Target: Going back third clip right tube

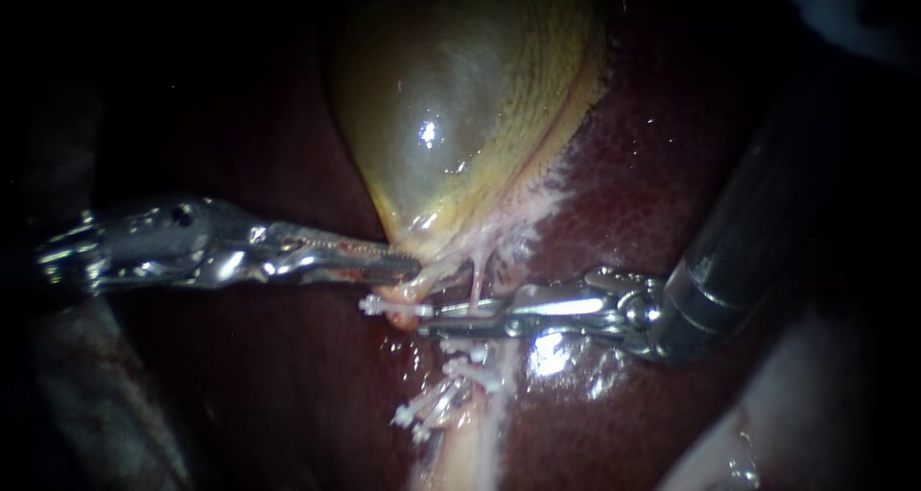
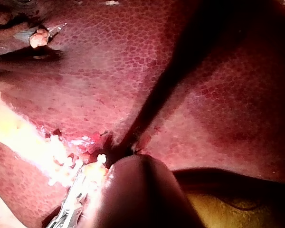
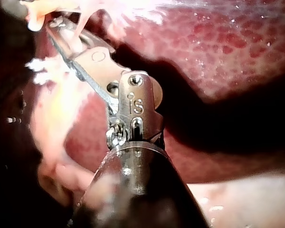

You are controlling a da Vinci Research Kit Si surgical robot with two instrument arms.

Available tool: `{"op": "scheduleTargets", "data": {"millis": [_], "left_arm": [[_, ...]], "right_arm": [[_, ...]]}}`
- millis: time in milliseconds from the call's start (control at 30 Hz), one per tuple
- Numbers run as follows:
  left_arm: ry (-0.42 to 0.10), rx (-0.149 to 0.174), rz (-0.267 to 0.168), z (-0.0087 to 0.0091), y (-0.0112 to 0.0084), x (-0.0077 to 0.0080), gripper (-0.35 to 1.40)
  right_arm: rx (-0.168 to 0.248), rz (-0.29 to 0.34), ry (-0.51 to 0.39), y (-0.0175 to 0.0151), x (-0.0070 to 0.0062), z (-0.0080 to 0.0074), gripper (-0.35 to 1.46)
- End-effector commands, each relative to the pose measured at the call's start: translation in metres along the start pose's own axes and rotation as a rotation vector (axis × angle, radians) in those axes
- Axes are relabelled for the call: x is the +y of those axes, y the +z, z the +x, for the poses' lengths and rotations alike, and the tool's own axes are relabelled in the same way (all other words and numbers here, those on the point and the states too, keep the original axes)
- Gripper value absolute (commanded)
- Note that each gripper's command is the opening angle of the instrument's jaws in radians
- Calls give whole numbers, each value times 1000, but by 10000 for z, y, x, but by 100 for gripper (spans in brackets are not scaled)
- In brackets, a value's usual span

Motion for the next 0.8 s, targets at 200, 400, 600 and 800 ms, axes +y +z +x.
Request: {"op": "scheduleTargets", "data": {"millis": [200, 400, 600, 800], "left_arm": [[0, 0, 0, 0, 0, 0, -35], [0, 0, 0, 0, 0, 0, -35], [0, 0, 0, 0, 0, 0, -35], [0, 0, 0, 0, 0, 0, -35]], "right_arm": [[0, 0, 0, 0, 0, 0, -35], [0, 0, 0, 0, 0, 0, -35], [0, 0, 0, 0, 0, 0, -35], [0, 0, 0, 0, 0, 0, -35]]}}
